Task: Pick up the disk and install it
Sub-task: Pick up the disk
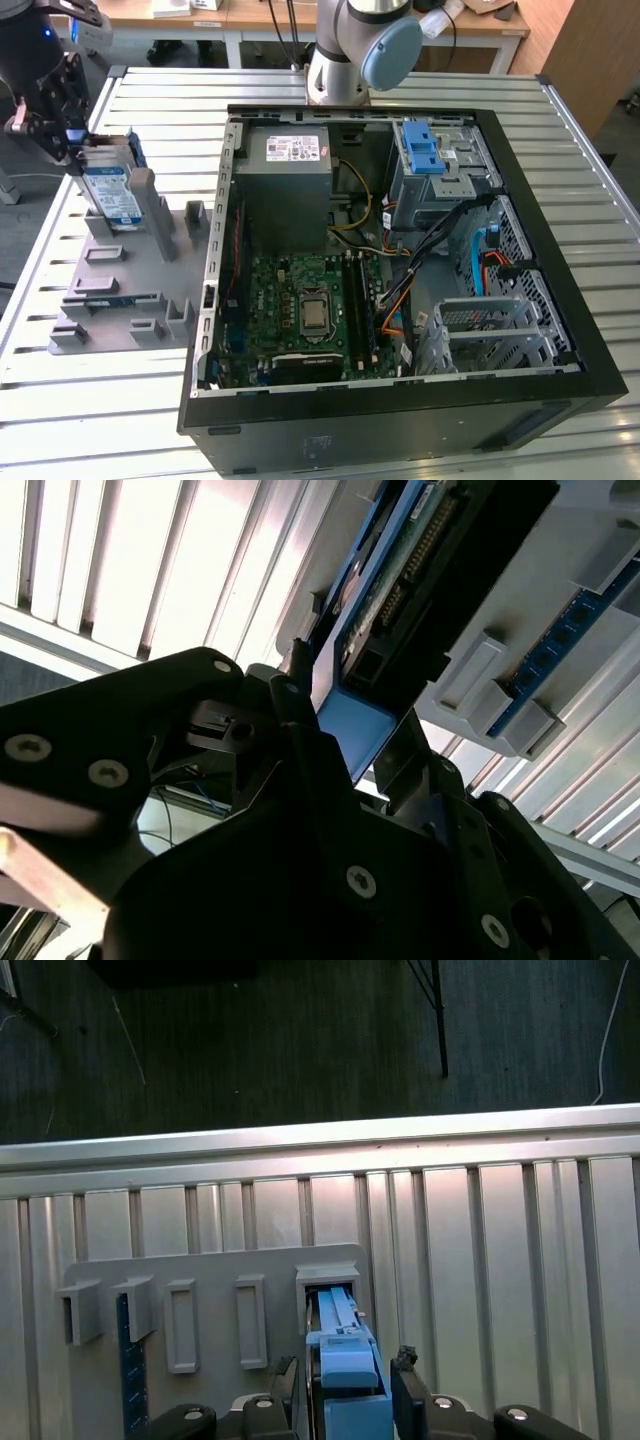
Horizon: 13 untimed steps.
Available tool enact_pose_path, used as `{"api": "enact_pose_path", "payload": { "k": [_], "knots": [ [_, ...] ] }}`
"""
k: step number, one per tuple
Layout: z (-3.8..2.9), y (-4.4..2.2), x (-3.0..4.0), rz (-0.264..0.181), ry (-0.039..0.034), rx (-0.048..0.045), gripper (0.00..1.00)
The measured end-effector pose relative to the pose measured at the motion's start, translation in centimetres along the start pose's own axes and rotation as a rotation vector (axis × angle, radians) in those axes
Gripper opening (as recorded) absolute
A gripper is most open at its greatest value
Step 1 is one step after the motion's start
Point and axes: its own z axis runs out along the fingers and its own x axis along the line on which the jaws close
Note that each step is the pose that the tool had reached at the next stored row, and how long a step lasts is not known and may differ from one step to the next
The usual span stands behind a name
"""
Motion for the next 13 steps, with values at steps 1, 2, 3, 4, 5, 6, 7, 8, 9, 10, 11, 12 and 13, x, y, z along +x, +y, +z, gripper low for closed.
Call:
{"api": "enact_pose_path", "payload": {
  "k": [1, 2, 3, 4, 5, 6, 7, 8, 9, 10, 11, 12, 13],
  "knots": [
    [0.00, 0.00, 0.00, 0.000, 0.0000, 0.0000, 0.51],
    [0.00, 0.00, 0.00, 0.000, 0.0000, 0.0000, 0.45],
    [0.00, 0.00, 0.01, 0.000, 0.0000, 0.0000, 0.45],
    [0.01, 0.00, 0.02, 0.000, 0.0001, 0.0001, 0.45],
    [0.00, 0.00, 0.05, 0.000, 0.0003, 0.0000, 0.45],
    [0.01, 0.00, 0.06, 0.000, 0.0004, 0.0001, 0.45],
    [0.00, -0.01, 0.07, 0.000, 0.0005, 0.0001, 0.45],
    [0.00, -0.01, 0.10, 0.000, 0.0006, 0.0000, 0.45],
    [0.00, -0.01, 0.14, 0.000, 0.0006, 0.0000, 0.45],
    [0.00, -0.01, 0.18, 0.000, 0.0006, 0.0000, 0.45],
    [0.00, -0.02, 0.21, 0.000, 0.0006, 0.0000, 0.45],
    [0.01, -0.02, 0.23, 0.000, 0.0006, 0.0001, 0.45],
    [0.01, -0.02, 0.24, 0.000, 0.0006, 0.0001, 0.45]
  ]
}}
